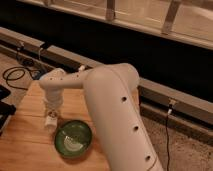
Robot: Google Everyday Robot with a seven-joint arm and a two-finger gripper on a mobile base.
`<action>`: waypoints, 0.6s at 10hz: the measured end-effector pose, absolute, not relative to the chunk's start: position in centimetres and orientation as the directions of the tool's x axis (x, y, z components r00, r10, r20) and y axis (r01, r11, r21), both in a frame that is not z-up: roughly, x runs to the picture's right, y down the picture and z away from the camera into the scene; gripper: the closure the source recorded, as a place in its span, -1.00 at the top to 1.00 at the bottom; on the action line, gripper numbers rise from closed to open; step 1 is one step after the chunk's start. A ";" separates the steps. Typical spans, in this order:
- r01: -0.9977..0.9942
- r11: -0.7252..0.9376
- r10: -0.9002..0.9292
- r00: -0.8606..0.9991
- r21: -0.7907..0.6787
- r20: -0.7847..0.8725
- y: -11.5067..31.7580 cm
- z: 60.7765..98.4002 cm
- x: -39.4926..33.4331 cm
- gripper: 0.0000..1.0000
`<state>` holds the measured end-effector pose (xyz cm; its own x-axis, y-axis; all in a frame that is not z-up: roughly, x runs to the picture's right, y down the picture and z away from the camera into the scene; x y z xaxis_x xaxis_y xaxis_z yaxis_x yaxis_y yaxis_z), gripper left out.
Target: Place the bottle in the ceramic bowl
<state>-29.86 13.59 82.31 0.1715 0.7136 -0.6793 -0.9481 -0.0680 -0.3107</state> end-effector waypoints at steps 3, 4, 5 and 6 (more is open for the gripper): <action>-0.960 -0.047 0.758 0.145 -0.275 -0.636 9.8 80.1 -27.6 -1.00; -0.966 -0.041 0.770 0.132 -0.254 -0.624 8.7 79.5 -26.6 -1.00; -0.975 -0.033 0.790 0.110 -0.222 -0.603 7.0 78.3 -24.5 -1.00; -0.980 -0.034 0.800 0.092 -0.198 -0.593 6.5 77.4 -22.7 -1.00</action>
<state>-22.71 6.47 77.37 0.0921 0.8001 -0.5928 -0.9796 -0.0342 -0.1982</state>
